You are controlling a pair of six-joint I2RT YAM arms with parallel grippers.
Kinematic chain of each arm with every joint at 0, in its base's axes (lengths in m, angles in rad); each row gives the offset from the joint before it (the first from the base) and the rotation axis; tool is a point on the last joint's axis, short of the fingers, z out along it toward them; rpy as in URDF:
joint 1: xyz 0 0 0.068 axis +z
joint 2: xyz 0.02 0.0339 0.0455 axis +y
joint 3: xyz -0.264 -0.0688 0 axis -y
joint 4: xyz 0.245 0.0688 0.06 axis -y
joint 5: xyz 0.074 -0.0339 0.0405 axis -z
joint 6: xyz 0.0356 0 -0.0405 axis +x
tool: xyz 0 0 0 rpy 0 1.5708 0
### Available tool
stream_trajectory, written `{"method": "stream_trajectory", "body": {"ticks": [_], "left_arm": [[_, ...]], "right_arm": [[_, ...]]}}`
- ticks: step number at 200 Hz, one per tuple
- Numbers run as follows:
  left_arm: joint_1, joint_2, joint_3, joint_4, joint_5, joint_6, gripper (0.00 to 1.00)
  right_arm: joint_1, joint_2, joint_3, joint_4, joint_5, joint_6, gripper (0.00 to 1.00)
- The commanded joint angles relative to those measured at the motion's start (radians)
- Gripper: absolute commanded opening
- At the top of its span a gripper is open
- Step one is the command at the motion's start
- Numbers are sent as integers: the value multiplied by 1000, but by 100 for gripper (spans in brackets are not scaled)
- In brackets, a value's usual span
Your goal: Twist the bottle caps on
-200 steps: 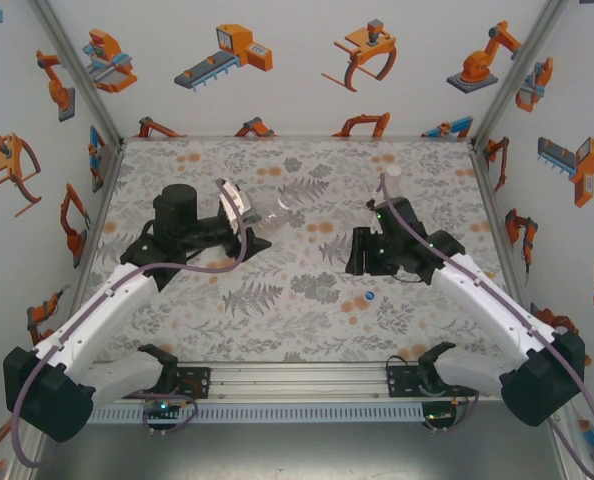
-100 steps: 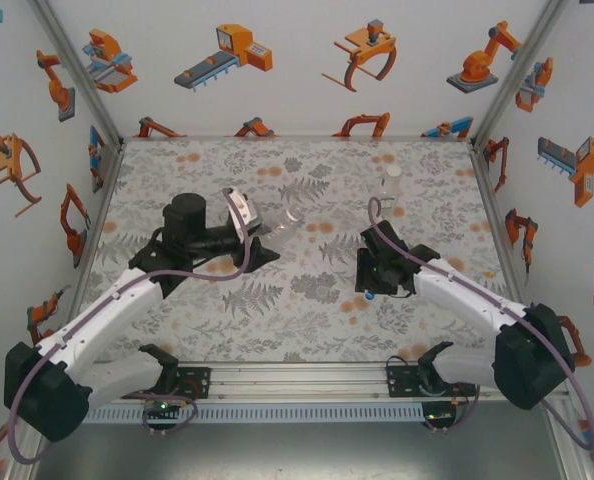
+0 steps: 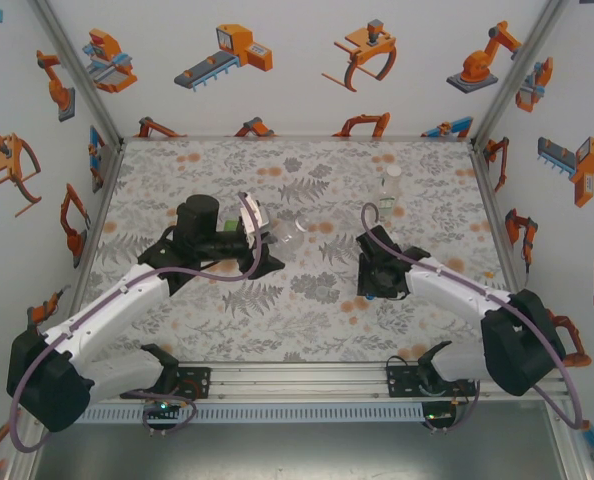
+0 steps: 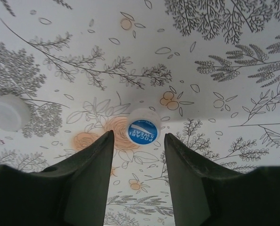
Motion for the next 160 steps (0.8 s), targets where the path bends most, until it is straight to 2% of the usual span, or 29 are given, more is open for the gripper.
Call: {"method": "stream_trajectory", "body": {"ticks": [1, 64, 160], "left_arm": [[-9, 5, 38, -11, 16, 20, 0], [-28, 17, 42, -26, 13, 26, 0], [-37, 35, 52, -41, 8, 30, 0]], "right_arm": [[1, 11, -24, 26, 15, 20, 44], [-4, 54, -45, 82, 17, 26, 40], [-20, 71, -41, 75, 23, 2, 38]]}}
